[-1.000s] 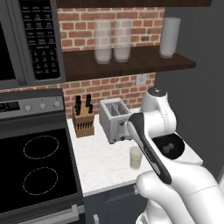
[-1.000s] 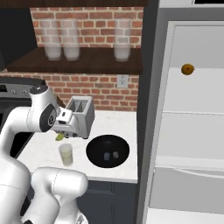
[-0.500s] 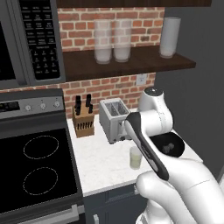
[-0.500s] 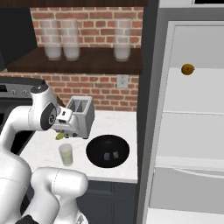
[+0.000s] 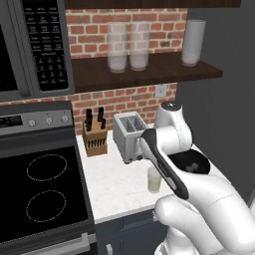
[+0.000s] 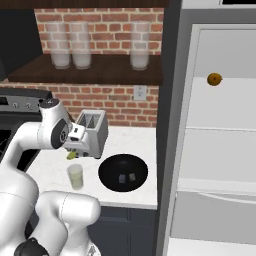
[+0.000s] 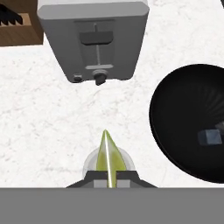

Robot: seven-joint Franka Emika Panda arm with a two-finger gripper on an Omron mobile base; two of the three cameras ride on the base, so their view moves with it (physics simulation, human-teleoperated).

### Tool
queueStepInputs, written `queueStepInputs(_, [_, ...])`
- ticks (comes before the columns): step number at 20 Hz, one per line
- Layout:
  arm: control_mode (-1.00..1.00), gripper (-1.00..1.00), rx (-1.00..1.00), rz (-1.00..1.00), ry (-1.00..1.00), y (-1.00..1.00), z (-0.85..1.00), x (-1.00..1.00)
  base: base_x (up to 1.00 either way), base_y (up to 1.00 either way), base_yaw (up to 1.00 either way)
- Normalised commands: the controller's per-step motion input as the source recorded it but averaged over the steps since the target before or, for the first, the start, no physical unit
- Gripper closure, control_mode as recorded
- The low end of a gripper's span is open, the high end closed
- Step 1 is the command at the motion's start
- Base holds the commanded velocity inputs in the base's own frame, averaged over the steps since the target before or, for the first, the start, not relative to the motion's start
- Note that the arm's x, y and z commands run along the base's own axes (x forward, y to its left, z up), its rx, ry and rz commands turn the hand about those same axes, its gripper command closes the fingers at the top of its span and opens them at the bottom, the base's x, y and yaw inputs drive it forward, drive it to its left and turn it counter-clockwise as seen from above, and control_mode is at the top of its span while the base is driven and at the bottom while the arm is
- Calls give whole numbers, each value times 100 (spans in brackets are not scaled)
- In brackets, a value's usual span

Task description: Grab a lemon wedge from the fridge and one ice cube from the ice bowl, and put them in the glass of lemonade.

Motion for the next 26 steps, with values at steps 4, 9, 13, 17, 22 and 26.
queueStepInputs(4, [-100,100,0,0,0,0,-14,1,0,0,0])
queueStepInputs(9, [-100,100,0,0,0,0,-14,-3,0,0,0])
queueStepInputs(13, [-100,100,0,0,0,0,-8,-15,0,0,0])
queueStepInputs(17, [-100,100,0,0,0,0,-10,-6,0,0,0])
queueStepInputs(22, [-100,100,0,0,0,0,-6,0,0,0,0])
queueStepInputs(26, [-100,100,0,0,0,0,0,0,0,0,0])
